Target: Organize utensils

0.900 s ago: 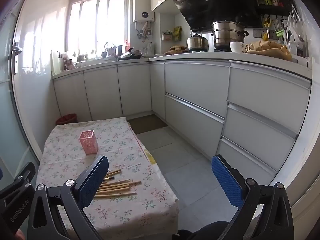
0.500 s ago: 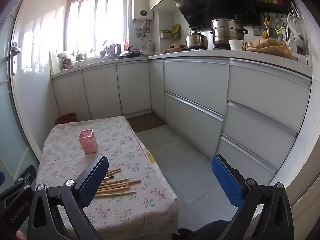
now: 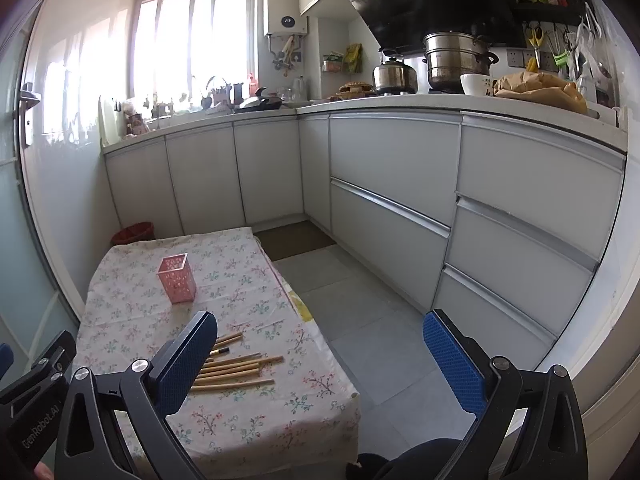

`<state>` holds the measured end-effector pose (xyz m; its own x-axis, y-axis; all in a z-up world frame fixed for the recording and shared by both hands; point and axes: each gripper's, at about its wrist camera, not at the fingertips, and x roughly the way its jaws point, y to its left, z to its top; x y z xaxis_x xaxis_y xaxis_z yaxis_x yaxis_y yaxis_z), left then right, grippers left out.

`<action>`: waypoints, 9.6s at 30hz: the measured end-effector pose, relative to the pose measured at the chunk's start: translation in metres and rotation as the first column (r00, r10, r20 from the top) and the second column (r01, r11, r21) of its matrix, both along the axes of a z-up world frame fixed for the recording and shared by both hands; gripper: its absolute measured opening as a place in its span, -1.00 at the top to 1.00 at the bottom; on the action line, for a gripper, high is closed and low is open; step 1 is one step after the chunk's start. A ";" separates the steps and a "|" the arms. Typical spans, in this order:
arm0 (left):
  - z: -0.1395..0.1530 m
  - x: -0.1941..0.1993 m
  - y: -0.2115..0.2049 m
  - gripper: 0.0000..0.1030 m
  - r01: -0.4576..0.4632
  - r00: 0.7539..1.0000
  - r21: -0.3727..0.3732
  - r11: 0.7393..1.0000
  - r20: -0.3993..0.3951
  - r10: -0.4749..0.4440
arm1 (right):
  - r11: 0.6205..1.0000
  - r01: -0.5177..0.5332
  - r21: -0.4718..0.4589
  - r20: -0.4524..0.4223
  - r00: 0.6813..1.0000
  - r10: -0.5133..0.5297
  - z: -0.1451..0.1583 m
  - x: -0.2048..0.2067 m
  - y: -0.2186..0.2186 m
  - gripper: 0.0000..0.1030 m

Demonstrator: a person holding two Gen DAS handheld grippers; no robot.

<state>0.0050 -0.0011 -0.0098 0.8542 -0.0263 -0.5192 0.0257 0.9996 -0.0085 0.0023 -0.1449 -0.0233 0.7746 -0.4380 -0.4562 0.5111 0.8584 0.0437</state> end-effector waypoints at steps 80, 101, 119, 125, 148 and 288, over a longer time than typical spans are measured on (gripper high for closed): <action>-0.016 0.022 0.007 -0.93 0.089 0.985 -0.035 0.995 -0.147 -0.093 | 0.998 0.038 0.042 0.002 0.999 -0.038 -0.004 0.000 -0.009 -1.00; -0.123 0.226 -0.101 -0.97 0.700 0.652 0.245 0.671 -0.603 -0.459 | 0.707 0.031 0.707 -0.158 0.981 0.116 -0.123 0.119 -0.125 -1.00; -0.231 0.323 -0.195 0.30 0.858 0.385 0.171 0.485 -0.839 -0.385 | 0.578 0.102 0.809 -0.238 0.957 0.164 -0.183 0.171 -0.171 -1.00; -0.248 0.324 -0.206 0.46 0.866 0.359 0.149 0.477 -0.850 -0.386 | 0.583 0.119 0.804 -0.257 0.953 0.159 -0.187 0.175 -0.170 -1.00; -0.211 0.313 -0.214 0.46 0.898 0.284 0.073 0.434 -0.850 -0.444 | 0.577 0.155 0.802 -0.283 0.949 0.138 -0.194 0.172 -0.175 -1.00; -0.022 0.380 0.023 0.82 0.262 0.958 -0.200 0.944 0.175 -0.228 | 0.805 -0.484 0.343 0.142 0.874 0.465 -0.012 0.468 -0.014 0.87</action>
<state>0.3853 0.0223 -0.0318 0.8732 -0.3432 -0.3462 0.2872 0.9360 -0.2036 0.4700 -0.1585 -0.0350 0.8685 0.1759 -0.4635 0.0329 0.9124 0.4080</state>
